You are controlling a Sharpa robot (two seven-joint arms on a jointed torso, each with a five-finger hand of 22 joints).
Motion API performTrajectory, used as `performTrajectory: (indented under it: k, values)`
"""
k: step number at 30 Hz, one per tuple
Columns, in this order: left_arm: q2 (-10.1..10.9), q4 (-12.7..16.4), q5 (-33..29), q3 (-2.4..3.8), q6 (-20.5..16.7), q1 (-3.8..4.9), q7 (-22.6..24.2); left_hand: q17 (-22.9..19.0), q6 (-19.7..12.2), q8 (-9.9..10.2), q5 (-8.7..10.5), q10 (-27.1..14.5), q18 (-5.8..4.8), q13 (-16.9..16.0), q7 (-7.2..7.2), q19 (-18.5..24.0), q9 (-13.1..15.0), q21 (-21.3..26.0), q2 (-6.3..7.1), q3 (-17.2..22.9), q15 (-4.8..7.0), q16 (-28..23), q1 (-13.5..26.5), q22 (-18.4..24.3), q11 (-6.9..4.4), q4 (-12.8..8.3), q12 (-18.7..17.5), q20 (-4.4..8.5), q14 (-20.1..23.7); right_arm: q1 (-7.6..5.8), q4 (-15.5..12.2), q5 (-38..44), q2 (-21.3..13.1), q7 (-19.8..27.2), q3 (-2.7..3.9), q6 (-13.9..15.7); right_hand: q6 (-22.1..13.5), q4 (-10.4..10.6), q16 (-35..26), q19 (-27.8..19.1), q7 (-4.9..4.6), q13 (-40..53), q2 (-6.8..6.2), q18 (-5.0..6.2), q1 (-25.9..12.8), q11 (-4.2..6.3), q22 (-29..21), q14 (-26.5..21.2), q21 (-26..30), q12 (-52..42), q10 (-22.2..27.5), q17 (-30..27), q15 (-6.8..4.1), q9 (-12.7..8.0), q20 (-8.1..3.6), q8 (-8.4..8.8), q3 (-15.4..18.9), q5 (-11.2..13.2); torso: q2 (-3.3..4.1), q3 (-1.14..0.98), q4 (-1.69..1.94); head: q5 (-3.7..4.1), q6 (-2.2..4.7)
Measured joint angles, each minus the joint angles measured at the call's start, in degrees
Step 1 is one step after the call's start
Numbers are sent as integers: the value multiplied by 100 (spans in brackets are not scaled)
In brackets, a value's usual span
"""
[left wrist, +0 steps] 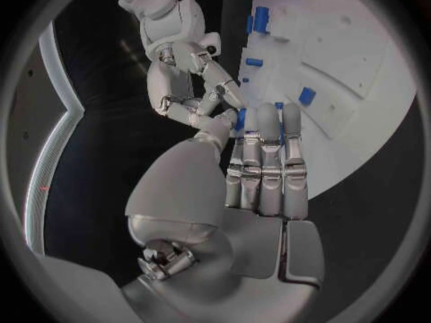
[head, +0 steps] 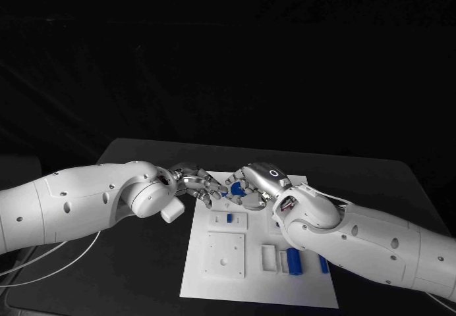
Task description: Assemble the parts on the task board
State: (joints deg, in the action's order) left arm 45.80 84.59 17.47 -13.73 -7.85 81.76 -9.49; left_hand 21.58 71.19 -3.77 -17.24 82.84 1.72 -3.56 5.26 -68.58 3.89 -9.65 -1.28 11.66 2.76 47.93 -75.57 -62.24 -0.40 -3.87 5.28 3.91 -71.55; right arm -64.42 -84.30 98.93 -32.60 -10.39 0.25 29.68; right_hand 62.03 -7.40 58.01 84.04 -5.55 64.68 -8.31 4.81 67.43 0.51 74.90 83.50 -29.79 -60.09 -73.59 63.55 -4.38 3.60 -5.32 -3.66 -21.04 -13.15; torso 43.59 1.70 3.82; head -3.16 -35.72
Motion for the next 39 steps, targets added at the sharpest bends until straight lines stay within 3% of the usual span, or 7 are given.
performTrajectory:
  k: [7,9,10,11,20,27,39]
  values:
    - [23,17,-75,0,-182,0,72,110,15,-1,0,114,0,-24,-15,-30,1,-20,13,0,50,296,32,-207,-33,0,274,34,51,84,-74,-168,-144,-35,0,85,5,263,0,0,5,-18,-1,0,64,0,0,0,19,0,0,50,0,0,0,0,445,56,-2,1,-2,-13,27]
    - [30,23,-108,1,-253,0,95,156,17,-1,1,131,-6,-45,-16,-21,1,-21,14,0,62,410,34,-270,-52,0,391,61,63,106,-94,-209,-158,-55,-1,111,46,354,0,0,45,-24,-21,0,84,0,0,0,19,0,0,60,0,0,0,0,587,56,-2,-1,-8,-18,34]
    - [31,29,-131,1,-302,0,110,192,30,-1,1,122,-88,-65,-29,-32,1,-46,20,-9,82,502,40,-321,-63,-9,485,73,83,119,-101,-234,-160,-73,-1,133,81,422,0,0,57,-25,-21,0,84,0,0,0,19,0,-1,66,0,0,0,0,674,81,-2,-3,-9,-18,38]
    - [32,34,-149,1,-341,0,121,215,31,-1,1,113,-88,-84,-30,-41,1,-61,20,-34,93,563,40,-357,-75,-14,556,81,94,127,-103,-252,-159,-89,-2,149,119,469,0,0,68,-25,-21,0,84,0,0,0,19,0,-1,72,0,0,0,0,766,95,-2,-3,-12,-17,43]
    - [14,99,-290,1,-698,-2,213,524,116,8,1,76,-88,-859,-122,-150,1,-423,16,-210,238,1569,120,-1060,-249,-43,1875,239,136,172,-93,-354,-57,-372,-1,342,509,1252,0,1,191,-11,-97,0,189,52,0,30,-34,-48,-54,138,-30,22,-42,1,1730,-142,-3,-5,-3,37,73]
    - [12,134,-340,-2,-854,-9,223,521,180,32,10,64,-88,-1152,-177,-194,1,-575,24,-251,318,1988,157,-1271,-284,-59,2382,296,72,183,-57,-367,8,-678,15,552,632,1515,0,-20,218,5,-97,0,189,72,0,31,-58,-48,-75,146,-30,34,-63,1,1698,-150,0,-3,6,49,82]
    - [10,198,-349,-3,-930,-26,195,769,264,27,45,104,-88,-1737,-260,-257,1,-1066,60,-332,378,2570,194,-1270,-324,-110,3097,357,-53,186,-10,-297,108,-991,29,764,652,1594,0,0,238,-23,-97,0,189,93,0,31,-58,-46,-53,129,-30,34,-83,1,1619,-61,4,8,3,41,85]
